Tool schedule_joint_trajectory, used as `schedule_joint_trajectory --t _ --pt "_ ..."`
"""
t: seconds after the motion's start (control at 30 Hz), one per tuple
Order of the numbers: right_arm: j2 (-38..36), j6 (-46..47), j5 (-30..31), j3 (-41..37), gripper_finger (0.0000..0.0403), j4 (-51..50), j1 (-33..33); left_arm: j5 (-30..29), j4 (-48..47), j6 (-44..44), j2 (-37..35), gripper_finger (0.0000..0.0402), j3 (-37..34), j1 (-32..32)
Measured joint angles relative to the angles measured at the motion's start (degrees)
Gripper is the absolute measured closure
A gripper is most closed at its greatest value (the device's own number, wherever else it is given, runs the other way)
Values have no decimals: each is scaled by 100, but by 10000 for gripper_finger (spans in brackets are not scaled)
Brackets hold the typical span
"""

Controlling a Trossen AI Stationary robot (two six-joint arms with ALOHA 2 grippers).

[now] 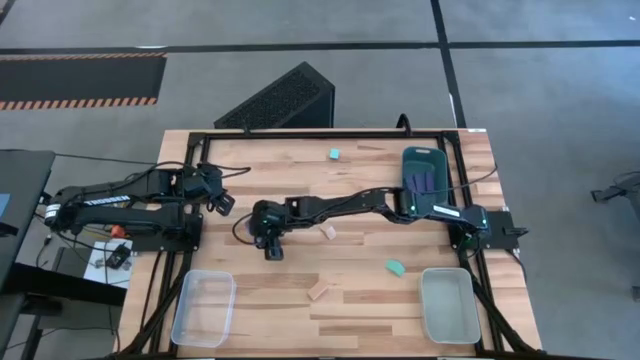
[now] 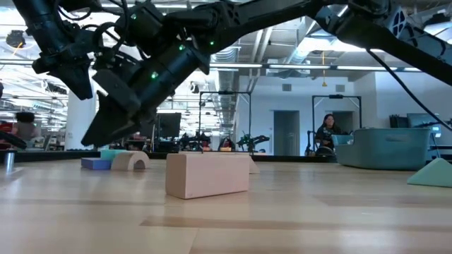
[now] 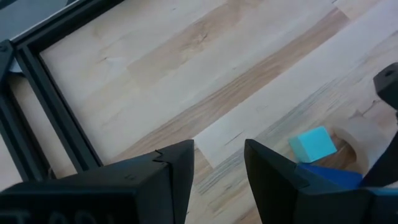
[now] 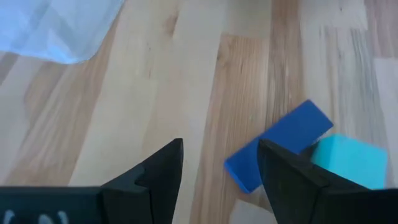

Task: Sort & place blocks by color
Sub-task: Put the blue block into the green bin

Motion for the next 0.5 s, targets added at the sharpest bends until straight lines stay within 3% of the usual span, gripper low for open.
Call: schedule_joint_trajectory --t 0.33,0.5 --pt "-3 641 24 -193 175 53 -110 2 0 20 0 274 0 0" --pt "-3 1207 443 -206 175 37 -57 4 0 15 0 274 0 0"
